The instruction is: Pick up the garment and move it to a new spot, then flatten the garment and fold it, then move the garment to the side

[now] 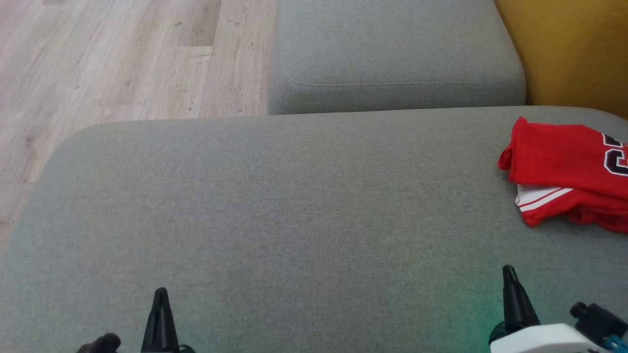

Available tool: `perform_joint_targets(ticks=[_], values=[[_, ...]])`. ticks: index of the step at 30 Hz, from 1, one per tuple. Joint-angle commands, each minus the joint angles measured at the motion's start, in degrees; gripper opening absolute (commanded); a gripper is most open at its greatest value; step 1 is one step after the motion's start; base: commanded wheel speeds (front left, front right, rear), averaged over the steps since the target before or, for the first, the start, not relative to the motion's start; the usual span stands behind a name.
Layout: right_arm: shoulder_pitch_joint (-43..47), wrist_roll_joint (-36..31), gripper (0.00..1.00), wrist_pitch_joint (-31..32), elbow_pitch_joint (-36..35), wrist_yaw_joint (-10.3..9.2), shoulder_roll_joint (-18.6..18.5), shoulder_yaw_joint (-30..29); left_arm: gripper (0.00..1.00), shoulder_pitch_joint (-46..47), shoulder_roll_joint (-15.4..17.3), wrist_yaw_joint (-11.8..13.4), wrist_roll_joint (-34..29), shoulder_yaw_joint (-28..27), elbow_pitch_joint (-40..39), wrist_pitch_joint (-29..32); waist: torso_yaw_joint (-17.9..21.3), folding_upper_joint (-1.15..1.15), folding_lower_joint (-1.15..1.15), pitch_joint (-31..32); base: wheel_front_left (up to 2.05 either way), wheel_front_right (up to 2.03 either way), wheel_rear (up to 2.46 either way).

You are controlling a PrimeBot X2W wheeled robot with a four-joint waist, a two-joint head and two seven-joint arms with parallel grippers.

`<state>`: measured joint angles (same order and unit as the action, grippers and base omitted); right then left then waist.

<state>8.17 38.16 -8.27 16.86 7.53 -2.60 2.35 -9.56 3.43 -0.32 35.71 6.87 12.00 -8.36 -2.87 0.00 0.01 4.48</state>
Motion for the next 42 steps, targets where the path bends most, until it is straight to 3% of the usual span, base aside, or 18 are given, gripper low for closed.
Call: perform_joint_targets(ticks=[1, 42], values=[[-3.6, 1.9, 0.0, 0.4, -2.1, -0.02, -0.9, -0.1, 0.0, 3.1, 0.7, -0.4, 1.9, -1.6, -1.5, 0.3, 0.1, 0.0, 0.0, -0.1, 0.0, 0.0, 0.0], [-8.8, 28.5, 0.0, 6.9, -2.5, -0.03, -1.2, -3.6, 0.0, 9.3, 0.9, -3.8, 29.9, -6.4, 0.2, 6.6, 1.5, 0.0, 0.0, -2.4, 0.0, 0.0, 0.0]])
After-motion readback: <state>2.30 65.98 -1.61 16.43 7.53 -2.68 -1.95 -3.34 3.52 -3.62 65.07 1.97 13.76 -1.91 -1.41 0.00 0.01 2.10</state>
